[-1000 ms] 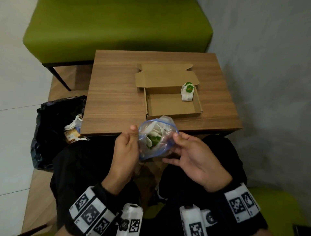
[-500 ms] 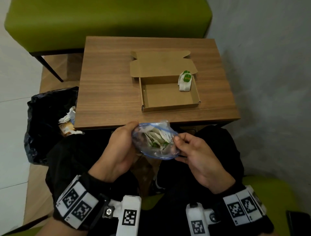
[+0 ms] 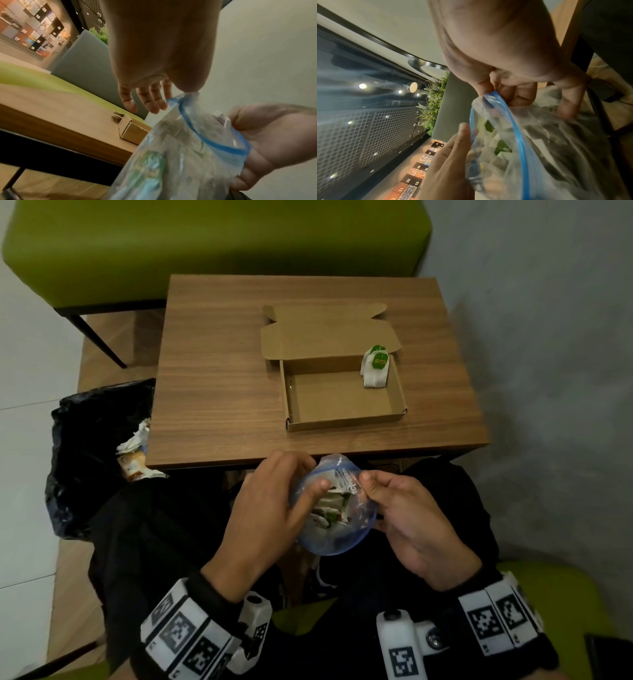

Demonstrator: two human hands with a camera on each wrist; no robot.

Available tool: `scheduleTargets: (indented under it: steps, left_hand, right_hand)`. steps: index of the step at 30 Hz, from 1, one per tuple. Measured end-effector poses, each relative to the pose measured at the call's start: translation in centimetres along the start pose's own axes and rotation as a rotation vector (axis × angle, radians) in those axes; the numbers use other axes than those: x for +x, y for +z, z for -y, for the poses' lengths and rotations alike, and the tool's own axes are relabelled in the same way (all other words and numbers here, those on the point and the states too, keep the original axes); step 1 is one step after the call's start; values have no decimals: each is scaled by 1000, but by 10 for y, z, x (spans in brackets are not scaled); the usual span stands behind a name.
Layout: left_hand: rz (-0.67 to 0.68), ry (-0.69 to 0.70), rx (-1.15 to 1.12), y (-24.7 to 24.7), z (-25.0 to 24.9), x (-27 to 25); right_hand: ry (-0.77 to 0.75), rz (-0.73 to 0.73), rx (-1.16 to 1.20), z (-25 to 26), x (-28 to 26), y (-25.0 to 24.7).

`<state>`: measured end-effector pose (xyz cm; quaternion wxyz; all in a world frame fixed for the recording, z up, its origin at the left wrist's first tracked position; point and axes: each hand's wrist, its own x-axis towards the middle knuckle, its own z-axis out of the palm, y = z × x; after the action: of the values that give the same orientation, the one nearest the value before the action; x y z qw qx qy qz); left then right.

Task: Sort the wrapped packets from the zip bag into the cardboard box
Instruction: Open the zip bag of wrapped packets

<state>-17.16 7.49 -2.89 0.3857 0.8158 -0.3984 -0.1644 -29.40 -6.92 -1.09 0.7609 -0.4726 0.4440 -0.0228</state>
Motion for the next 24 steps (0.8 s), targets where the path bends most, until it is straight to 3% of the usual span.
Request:
scheduleTargets:
  steps: [4,9,11,16,20,24]
  left_hand:
    - [2,-91,-98,1,-2,6]
    - [39,-432,-678,5,-9,10]
    - [2,-534,-781,3,-12,12]
    - [86,-580,-765,-6,-11,13]
    - [35,-628,-968,-10,-14,17]
    - [-15,-577,-1041,-9,-6,20]
  right_hand:
    - [-25,-10,-27,1,1,3]
    - [-164,0,-221,3,3,7]
    - [-198,25,-293,3,5,7]
    - [-247,72,-406,13,6,-1]
    - [-318,100,-245,18,3,-4]
    - [-405,50,-407,12,2,-4]
